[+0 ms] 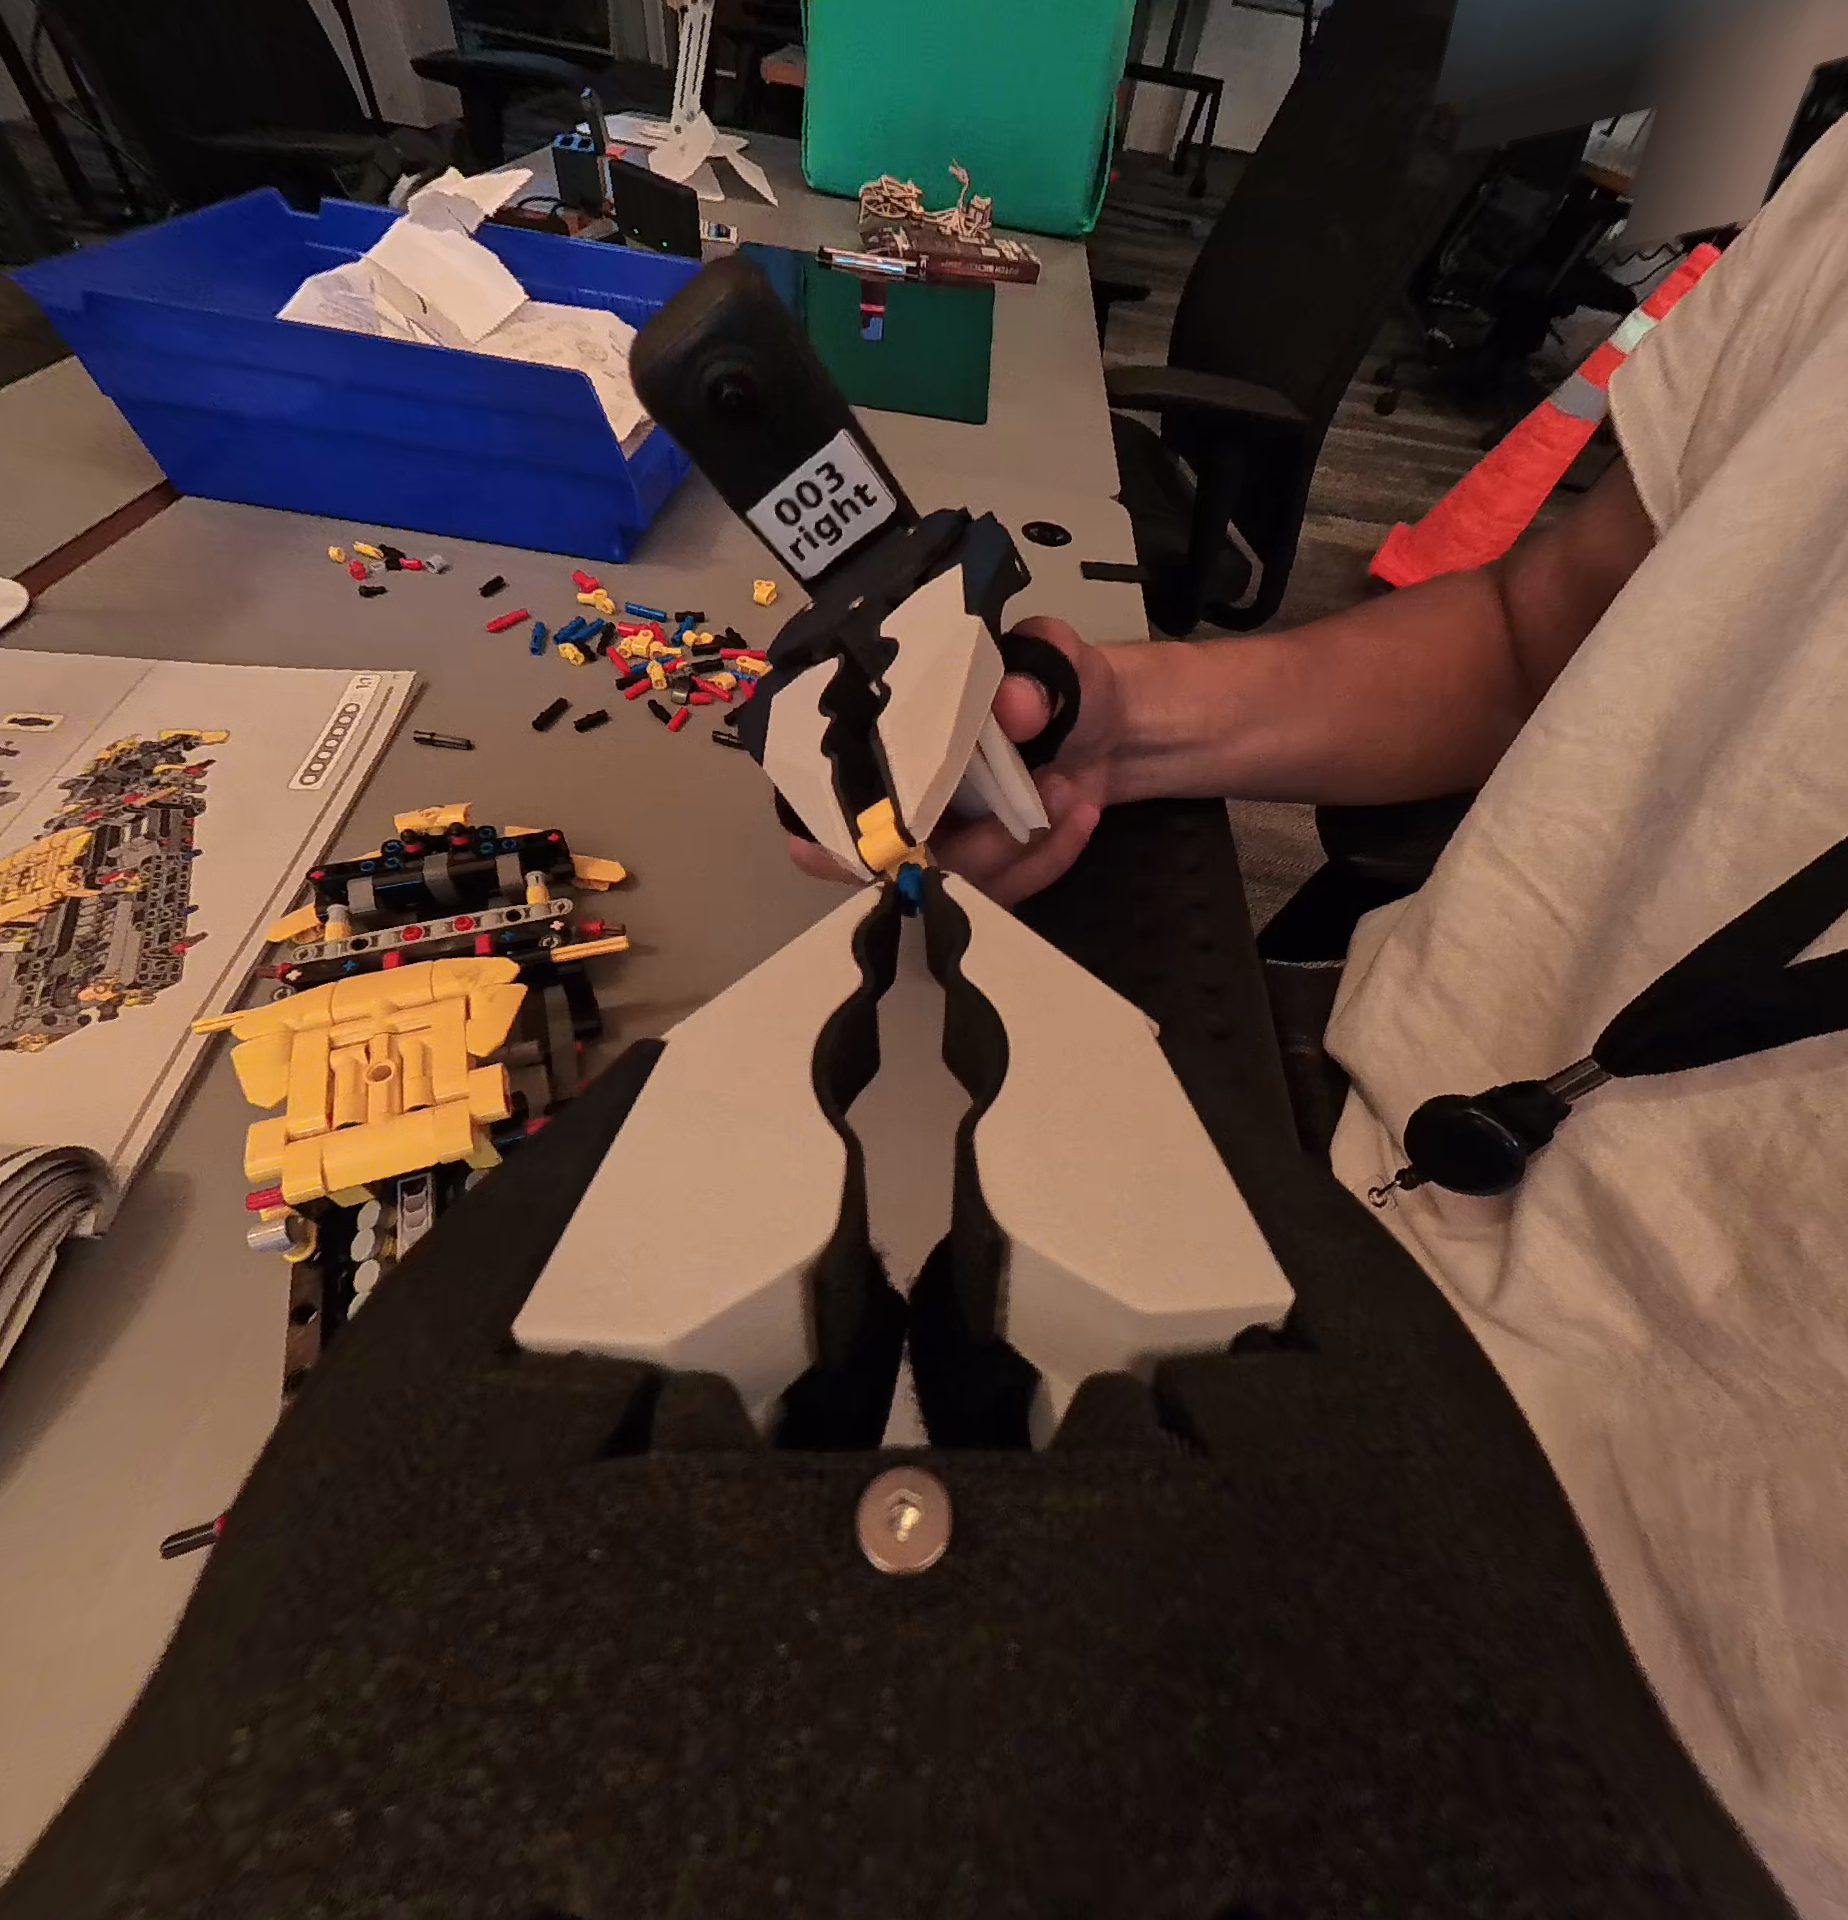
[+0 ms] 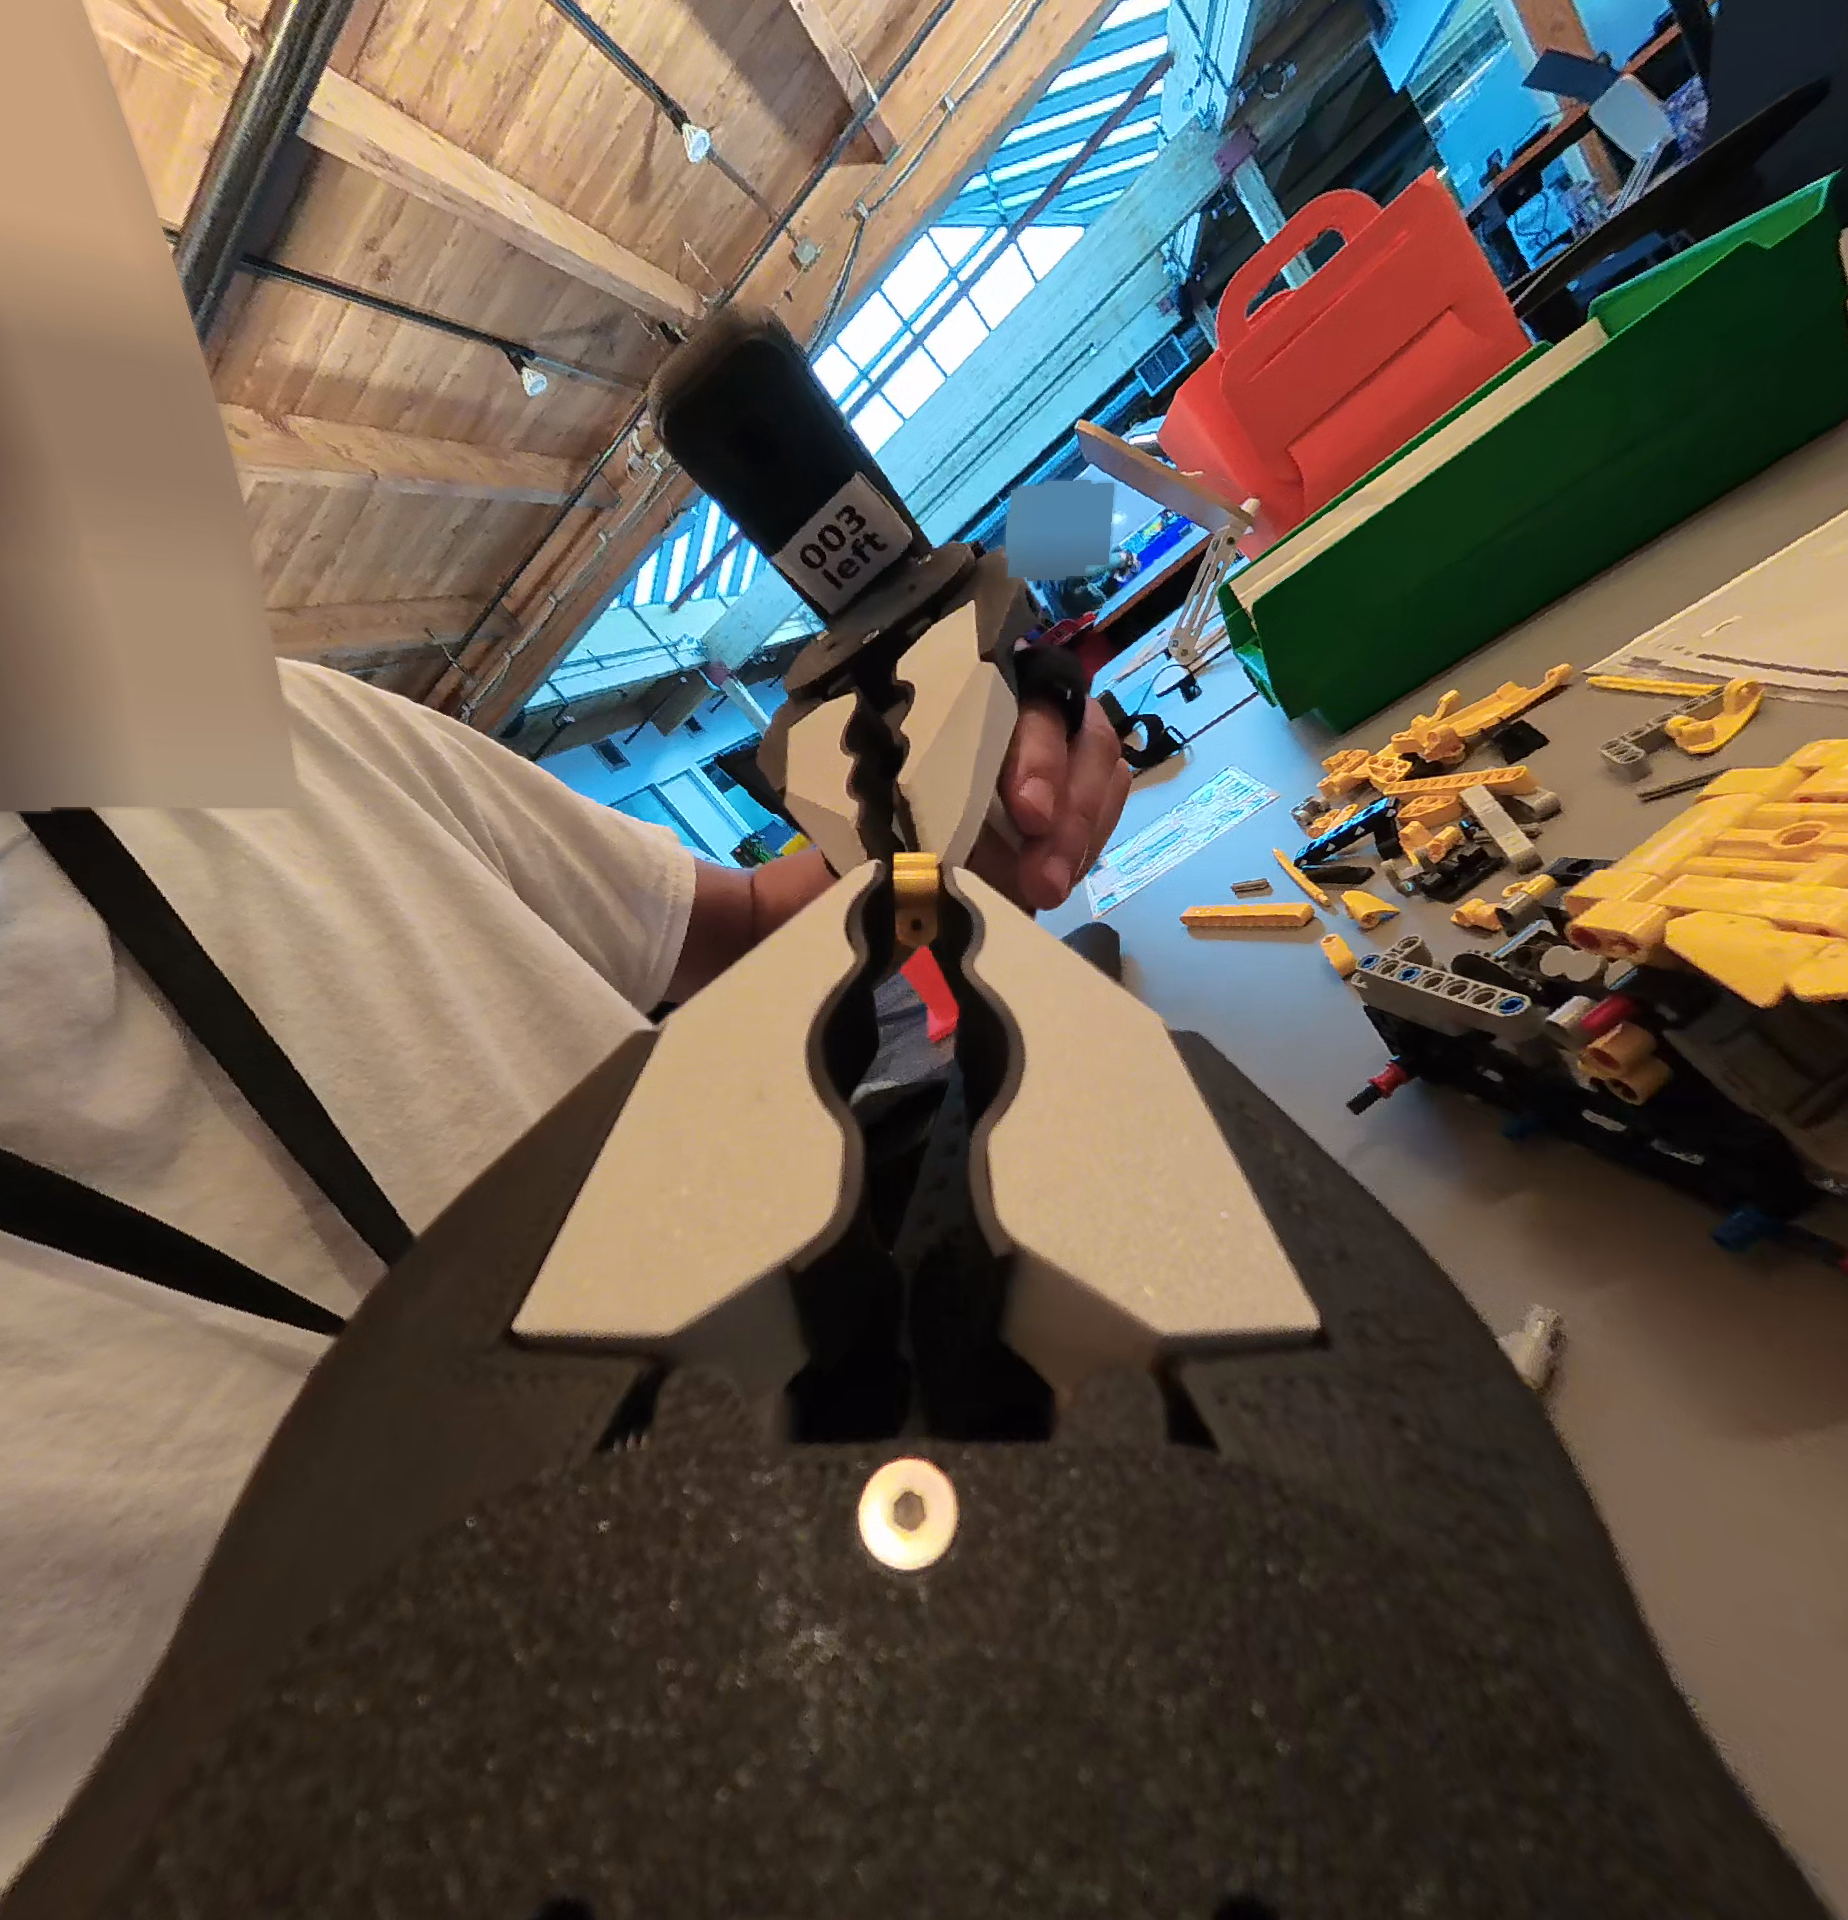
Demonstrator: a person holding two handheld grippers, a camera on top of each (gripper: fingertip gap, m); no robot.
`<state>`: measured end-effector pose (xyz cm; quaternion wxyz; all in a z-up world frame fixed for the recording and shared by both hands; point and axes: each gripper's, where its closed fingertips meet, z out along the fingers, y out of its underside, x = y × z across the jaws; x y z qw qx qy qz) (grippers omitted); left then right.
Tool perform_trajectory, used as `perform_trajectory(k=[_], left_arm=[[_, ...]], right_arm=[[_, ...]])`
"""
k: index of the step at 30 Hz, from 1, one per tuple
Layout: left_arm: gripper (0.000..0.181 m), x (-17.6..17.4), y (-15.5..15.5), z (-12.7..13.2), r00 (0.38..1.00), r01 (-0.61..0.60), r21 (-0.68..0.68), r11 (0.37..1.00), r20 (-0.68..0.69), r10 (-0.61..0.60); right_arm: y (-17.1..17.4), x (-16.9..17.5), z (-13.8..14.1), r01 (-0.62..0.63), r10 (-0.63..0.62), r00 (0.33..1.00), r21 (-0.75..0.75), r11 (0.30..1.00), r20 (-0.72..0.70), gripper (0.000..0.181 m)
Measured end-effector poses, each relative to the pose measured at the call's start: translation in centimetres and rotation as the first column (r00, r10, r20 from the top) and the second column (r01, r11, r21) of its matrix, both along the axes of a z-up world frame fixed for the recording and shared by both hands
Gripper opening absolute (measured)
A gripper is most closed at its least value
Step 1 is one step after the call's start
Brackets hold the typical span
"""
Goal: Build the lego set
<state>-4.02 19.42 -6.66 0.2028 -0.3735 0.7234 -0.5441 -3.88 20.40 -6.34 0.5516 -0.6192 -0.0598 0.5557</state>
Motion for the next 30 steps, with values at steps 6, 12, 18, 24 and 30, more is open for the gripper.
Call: perform_trajectory(k=[6, 12, 18, 24, 30], left_arm=[[0.004, 0.5, 0.01, 0.03, 0.999, -0.028, -0.023, 0.999, 0.02, 0.029], [0.004, 0.45, -0.21, -0.37, 1.0, -0.03, -0.044, 0.999, 0.007, 0.03], [0.004, 0.02, -0.39, -0.71, 1.0, -0.001, 0.016, 1.0, 0.009, 0.0], [0.004, -0.2, -0.12, -0.44, 1.0, 0.013, 0.016, 1.0, 0.003, -0.013], [0.004, -0.27, -0.05, -0.68, 1.0, 0.008, 0.027, 1.0, 0.002, -0.008]], right_arm=[[0.14, 0.45, 0.08, 0.032, -0.032, 0.999, 0.004, 0.999, -0.008, 0.007], [-0.14, 0.36, -0.4, 0.031, -0.031, 0.999, -0.005, 0.999, 0.03, 0.007], [-0.32, 0.02, -0.69, -0.02, 0.02, 1.0, -0.035, 0.999, 0.012, 0.007], [-0.46, 0.12, -0.55, -0.029, 0.029, 1.0, -0.029, 0.999, 0.004, 0.014], [-0.36, -0.12, -0.87, -0.023, 0.025, 0.999, -0.032, 0.999, 0.048, 0.007]])
